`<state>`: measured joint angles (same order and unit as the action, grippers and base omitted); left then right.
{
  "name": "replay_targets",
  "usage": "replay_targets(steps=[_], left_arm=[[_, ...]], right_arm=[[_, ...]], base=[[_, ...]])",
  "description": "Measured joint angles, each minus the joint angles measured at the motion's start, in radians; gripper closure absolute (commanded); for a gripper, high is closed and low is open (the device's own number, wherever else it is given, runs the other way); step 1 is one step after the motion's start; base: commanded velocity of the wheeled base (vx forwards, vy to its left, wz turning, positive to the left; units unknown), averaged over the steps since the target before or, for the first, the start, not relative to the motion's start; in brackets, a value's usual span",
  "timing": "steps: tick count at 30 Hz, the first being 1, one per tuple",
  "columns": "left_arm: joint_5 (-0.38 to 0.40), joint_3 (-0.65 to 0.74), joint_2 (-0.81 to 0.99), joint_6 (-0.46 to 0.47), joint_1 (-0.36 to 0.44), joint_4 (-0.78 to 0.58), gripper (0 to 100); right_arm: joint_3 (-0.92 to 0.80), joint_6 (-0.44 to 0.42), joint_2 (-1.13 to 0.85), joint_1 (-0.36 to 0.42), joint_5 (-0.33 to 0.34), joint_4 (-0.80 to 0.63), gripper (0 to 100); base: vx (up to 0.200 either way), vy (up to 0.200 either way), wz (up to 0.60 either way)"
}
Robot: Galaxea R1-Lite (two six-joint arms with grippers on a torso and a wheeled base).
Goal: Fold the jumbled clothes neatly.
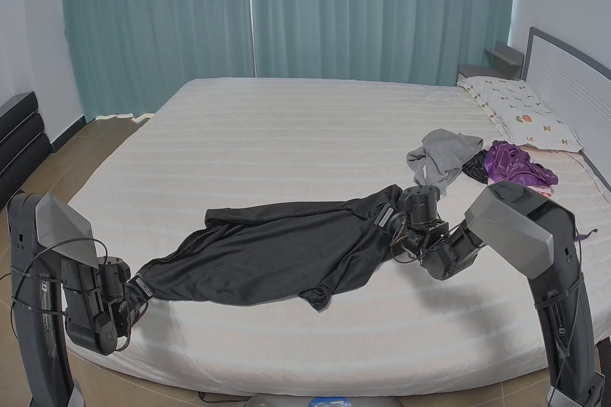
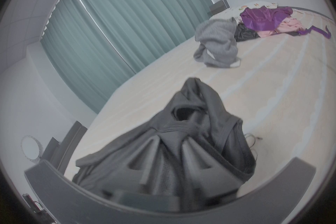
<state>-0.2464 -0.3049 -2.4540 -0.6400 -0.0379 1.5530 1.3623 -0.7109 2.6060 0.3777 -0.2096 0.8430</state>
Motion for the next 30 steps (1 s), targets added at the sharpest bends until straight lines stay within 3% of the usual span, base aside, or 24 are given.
replay_targets(steps=[6, 12, 16, 23, 30], left_arm=[[0.0, 0.002, -0.007, 0.0, 0.001, 0.0, 100], [0.0, 0.003, -0.009, 0.0, 0.001, 0.0, 100], [0.0, 0.003, -0.01, 0.0, 0.001, 0.0, 100], [0.002, 0.005, -0.01, 0.0, 0.001, 0.0, 100], [0.003, 0.006, -0.01, -0.001, 0.002, 0.0, 100]], right_arm=[[0.046, 0.005, 0.052, 0.003, -0.004, -0.026, 0], [-0.035, 0.005, 0.001, -0.01, 0.022, -0.023, 0], [-0.156, 0.025, -0.048, -0.006, 0.084, -0.015, 0], [-0.382, 0.133, -0.114, 0.013, 0.235, 0.042, 0], [-0.407, 0.272, -0.144, 0.034, 0.301, 0.004, 0]], base=[[0.0, 0.0, 0.0], [0.0, 0.0, 0.0], [0.0, 0.0, 0.0], [0.0, 0.0, 0.0], [0.0, 0.0, 0.0]])
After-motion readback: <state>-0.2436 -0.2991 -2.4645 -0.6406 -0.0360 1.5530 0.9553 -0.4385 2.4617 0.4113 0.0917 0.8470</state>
